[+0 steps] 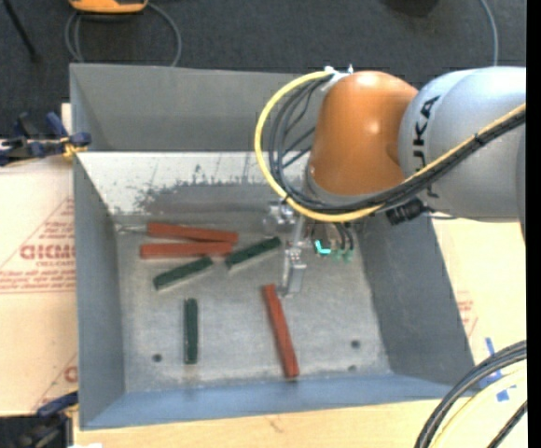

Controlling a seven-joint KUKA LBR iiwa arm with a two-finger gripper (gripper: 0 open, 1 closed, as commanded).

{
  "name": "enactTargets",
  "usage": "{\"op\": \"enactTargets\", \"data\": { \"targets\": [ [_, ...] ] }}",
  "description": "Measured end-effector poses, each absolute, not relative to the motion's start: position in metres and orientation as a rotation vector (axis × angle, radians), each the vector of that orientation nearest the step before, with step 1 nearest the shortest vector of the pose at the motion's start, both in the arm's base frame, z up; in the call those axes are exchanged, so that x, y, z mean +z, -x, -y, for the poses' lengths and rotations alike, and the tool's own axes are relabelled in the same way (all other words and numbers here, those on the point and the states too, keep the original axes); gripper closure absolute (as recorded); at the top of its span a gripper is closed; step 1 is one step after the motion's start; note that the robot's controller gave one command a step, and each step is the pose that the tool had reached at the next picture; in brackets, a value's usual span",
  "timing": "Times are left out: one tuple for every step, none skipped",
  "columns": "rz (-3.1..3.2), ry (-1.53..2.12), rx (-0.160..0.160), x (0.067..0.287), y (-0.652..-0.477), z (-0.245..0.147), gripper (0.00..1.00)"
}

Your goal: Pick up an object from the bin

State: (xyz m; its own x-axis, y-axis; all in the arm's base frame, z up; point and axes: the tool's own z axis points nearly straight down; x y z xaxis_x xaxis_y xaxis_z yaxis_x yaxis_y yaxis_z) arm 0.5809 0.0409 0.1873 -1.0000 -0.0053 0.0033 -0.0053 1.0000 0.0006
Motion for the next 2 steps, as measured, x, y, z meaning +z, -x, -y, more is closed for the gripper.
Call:
{"op": "enactTargets", "data": {
  "targets": [
    [3.146,-0.007,-0.002,0.192,-0.583,-0.041,0.00],
    [3.154,-0.081,0.000,0.119,-0.630,-0.061,0.00]
  ]
}}
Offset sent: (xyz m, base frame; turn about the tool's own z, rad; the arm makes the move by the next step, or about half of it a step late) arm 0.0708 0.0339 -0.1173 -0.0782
